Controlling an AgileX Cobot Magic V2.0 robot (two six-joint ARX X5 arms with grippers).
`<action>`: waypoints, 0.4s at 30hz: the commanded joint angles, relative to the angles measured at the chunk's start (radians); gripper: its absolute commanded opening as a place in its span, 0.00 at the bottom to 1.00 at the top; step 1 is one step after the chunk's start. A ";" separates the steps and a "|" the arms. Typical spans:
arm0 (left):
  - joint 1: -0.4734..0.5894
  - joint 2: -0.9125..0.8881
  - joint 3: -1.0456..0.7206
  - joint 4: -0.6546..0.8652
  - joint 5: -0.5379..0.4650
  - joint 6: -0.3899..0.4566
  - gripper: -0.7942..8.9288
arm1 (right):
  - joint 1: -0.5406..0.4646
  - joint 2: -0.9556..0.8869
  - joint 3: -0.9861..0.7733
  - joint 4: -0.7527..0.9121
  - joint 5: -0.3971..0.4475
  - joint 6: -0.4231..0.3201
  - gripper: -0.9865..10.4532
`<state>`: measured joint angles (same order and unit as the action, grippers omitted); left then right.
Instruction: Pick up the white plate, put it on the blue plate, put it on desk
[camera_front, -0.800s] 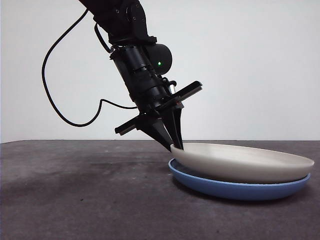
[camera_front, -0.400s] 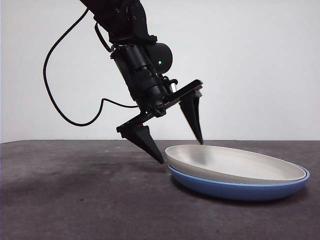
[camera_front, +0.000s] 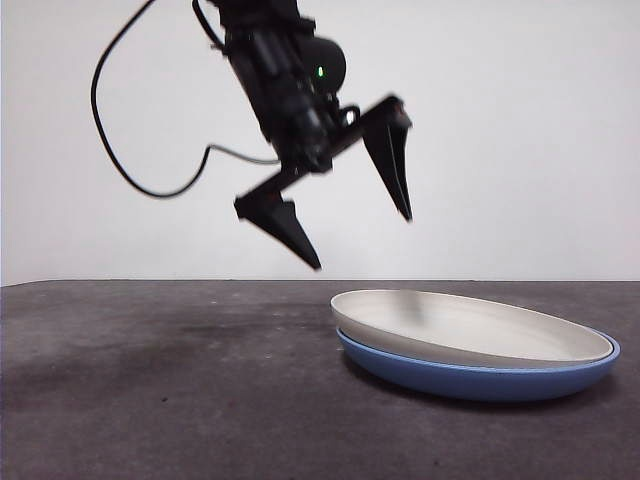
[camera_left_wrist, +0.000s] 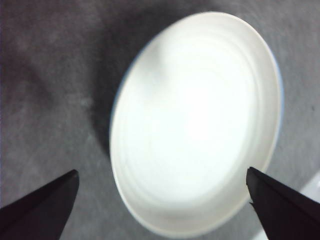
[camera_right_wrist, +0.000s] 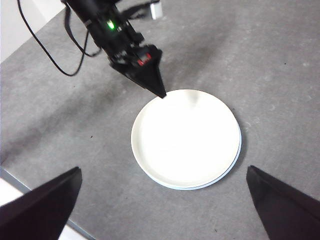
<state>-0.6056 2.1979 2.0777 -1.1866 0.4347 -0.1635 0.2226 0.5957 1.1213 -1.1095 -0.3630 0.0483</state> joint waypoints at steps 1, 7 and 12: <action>-0.002 -0.019 0.075 -0.069 -0.001 0.074 0.69 | 0.004 0.002 0.019 0.010 0.002 -0.011 0.57; -0.003 -0.155 0.083 -0.141 -0.001 0.121 0.69 | 0.003 0.004 0.019 0.013 0.036 0.000 0.57; -0.005 -0.304 0.079 -0.234 -0.001 0.173 0.69 | 0.003 0.004 0.019 0.013 0.100 0.019 0.57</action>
<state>-0.6044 1.9011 2.1288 -1.4105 0.4332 -0.0319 0.2226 0.5957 1.1213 -1.1088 -0.2733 0.0536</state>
